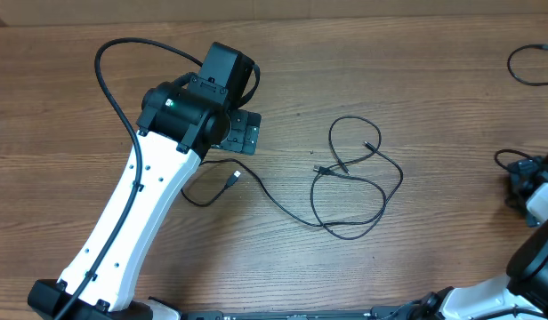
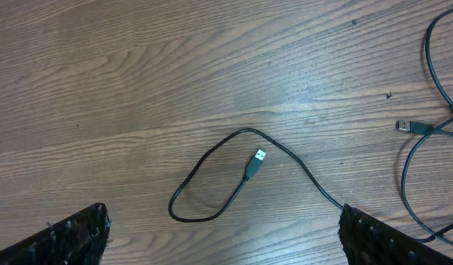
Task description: Untangle cables
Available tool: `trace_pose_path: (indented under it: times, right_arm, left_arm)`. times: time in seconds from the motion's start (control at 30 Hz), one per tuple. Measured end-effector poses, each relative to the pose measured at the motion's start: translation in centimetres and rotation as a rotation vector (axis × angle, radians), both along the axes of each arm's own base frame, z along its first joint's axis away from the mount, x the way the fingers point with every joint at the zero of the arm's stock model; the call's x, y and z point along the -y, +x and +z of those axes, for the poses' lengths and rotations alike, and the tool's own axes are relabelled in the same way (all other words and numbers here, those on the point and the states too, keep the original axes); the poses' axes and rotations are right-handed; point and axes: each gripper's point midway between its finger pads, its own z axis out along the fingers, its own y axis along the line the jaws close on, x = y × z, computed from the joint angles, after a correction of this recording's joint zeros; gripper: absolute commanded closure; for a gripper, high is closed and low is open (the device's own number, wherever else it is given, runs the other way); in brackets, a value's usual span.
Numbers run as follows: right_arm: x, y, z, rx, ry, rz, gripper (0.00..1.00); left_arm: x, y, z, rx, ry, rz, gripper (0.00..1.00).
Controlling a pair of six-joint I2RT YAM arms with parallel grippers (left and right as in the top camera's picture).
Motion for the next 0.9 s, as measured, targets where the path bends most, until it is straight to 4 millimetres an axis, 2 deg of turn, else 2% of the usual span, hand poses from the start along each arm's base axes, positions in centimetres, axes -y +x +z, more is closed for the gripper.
trace_pose_path:
  times: [0.17,0.3,0.53,0.73,0.9]
  right_arm:
    - [2.3,-1.5,0.2,0.035,0.022,-0.06,0.02]
    - [3.3,-2.2,0.4,0.055,0.048,-0.084,0.02]
    - [2.5,-1.4,1.0,0.05,0.171,-0.05,0.0]
    - [3.3,-0.1,4.9,0.027,0.201,-0.009,0.0]
    - [2.9,-0.4,7.8,0.029,0.191,-0.001,0.0]
  left_arm:
    - [0.0,0.0,0.0,0.0,0.0,0.0,0.01]
    - [0.0,0.0,0.0,0.0,0.0,0.0,0.01]
    - [0.0,0.0,0.0,0.0,0.0,0.0,0.0]
    - [0.0,0.0,0.0,0.0,0.0,0.0,0.0]
    - [0.0,0.0,0.0,0.0,0.0,0.0,0.0]
